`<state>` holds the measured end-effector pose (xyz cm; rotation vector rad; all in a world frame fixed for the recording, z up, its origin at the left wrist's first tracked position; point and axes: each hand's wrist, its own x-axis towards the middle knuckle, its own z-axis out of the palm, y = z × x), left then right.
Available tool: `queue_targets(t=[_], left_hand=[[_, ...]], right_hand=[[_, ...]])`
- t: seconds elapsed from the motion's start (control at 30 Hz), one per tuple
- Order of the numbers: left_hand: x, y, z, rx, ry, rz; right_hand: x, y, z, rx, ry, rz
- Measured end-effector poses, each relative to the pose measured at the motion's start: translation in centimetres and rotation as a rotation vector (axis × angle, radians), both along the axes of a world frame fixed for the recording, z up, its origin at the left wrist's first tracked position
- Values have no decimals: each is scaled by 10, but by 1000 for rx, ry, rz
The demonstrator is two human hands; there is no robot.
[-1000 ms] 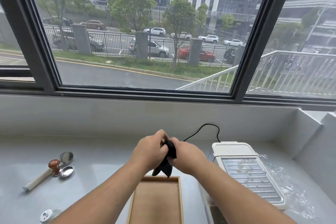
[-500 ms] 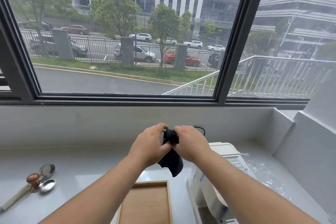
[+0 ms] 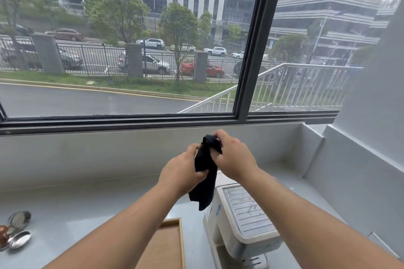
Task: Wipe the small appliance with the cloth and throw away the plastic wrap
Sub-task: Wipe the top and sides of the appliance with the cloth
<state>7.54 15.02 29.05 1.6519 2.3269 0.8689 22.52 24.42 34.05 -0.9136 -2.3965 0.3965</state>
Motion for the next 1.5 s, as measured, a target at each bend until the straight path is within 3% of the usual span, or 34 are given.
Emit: queue_targets(t=[0.2, 0.67, 0.87, 1.03, 1.3, 1.5], left_hand=[[33, 33, -11, -51, 98, -32], [90, 87, -59, -145, 64, -27], [97, 93, -86, -84, 76, -27], [107, 98, -103, 17, -52, 18], [120, 103, -127, 50, -117, 104], [119, 93, -123, 127, -242, 149]], right_hand=[[44, 25, 5, 32, 31, -38], [107, 83, -29, 276, -283, -99], [110, 94, -52, 210, -373, -92], [104, 92, -82, 27, -458, 2], [92, 105, -131, -156, -313, 28], [72, 95, -143, -54, -181, 141]])
